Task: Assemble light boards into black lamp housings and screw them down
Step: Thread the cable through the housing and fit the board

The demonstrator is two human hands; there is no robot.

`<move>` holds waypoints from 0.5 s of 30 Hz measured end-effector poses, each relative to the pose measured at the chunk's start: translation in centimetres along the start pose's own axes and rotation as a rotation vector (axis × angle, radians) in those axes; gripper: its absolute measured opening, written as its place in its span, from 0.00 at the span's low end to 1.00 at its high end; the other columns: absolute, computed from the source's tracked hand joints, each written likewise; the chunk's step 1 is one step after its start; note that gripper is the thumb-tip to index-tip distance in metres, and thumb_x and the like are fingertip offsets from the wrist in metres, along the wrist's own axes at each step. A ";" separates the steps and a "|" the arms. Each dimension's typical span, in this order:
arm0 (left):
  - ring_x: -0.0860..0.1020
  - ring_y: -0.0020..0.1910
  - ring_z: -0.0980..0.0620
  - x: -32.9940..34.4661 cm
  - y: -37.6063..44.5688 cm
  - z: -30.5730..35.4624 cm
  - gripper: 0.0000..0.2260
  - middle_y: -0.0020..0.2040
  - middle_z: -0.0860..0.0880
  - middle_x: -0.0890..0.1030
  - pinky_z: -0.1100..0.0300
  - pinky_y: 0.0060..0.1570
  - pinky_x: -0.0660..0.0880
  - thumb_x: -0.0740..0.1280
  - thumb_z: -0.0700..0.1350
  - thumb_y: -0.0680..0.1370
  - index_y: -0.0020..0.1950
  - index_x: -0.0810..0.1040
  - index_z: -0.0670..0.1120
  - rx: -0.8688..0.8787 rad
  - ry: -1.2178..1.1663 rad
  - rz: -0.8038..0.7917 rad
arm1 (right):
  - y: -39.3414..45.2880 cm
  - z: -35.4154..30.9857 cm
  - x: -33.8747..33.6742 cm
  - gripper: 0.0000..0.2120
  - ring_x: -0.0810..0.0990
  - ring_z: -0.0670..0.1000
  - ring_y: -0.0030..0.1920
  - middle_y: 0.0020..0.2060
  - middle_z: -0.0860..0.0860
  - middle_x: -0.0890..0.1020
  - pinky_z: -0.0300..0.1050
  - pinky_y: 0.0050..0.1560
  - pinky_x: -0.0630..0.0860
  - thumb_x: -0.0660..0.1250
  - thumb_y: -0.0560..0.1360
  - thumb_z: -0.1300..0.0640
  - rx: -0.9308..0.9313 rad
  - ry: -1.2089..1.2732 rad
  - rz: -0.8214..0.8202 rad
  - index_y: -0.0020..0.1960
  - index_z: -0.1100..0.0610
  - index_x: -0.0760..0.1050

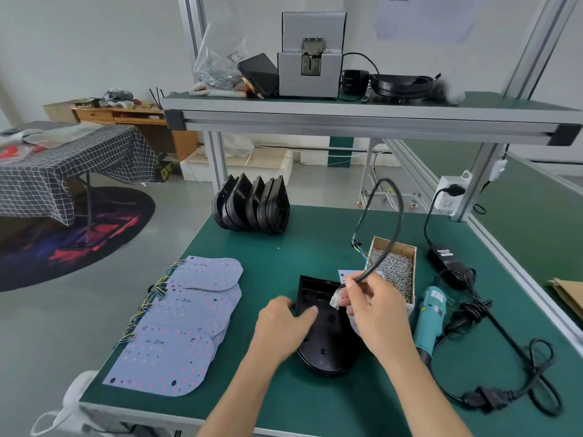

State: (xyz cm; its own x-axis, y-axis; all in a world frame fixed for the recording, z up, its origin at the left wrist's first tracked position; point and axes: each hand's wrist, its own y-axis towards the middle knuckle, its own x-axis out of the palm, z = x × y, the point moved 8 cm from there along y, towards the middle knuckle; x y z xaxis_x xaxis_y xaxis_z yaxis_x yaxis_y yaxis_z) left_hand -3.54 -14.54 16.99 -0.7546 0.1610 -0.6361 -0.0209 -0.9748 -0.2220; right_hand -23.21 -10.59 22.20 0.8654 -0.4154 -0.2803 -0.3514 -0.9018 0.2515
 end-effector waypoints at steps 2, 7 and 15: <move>0.81 0.48 0.47 -0.1 -0.3 -0.3 0.09 0.45 0.49 0.83 0.54 0.48 0.79 0.70 0.51 0.75 0.49 0.80 0.47 0.002 -0.061 0.028 | -0.1 0.7 0.3 0.04 0.87 0.48 0.40 0.38 0.48 0.87 0.40 0.39 0.82 0.66 0.84 0.60 0.030 0.082 0.011 0.52 0.57 0.80; 0.83 0.41 0.52 -1.9 -2.0 -1.1 0.04 0.39 0.54 0.83 0.58 0.38 0.76 0.67 0.46 0.72 0.46 0.77 0.53 -0.024 -0.232 0.125 | -0.4 1.2 1.0 0.06 0.88 0.54 0.43 0.41 0.54 0.88 0.42 0.40 0.82 0.64 0.84 0.64 0.044 0.253 0.017 0.53 0.58 0.80; 0.80 0.38 0.54 -3.6 -4.7 -1.3 0.04 0.34 0.55 0.81 0.58 0.38 0.74 0.71 0.45 0.74 0.46 0.78 0.53 0.040 -0.310 0.236 | -1.2 0.6 3.3 0.07 0.88 0.54 0.44 0.42 0.55 0.88 0.43 0.42 0.83 0.64 0.84 0.65 0.069 0.325 -0.080 0.54 0.58 0.80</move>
State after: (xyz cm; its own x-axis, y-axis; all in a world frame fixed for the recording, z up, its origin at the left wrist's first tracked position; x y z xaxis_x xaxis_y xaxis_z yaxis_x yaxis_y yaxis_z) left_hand 0.16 -10.31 19.35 -0.9040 -0.1168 -0.4113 0.1562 -0.9857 -0.0635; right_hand -20.19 -10.94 20.43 0.9559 -0.2933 0.0162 -0.2916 -0.9406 0.1738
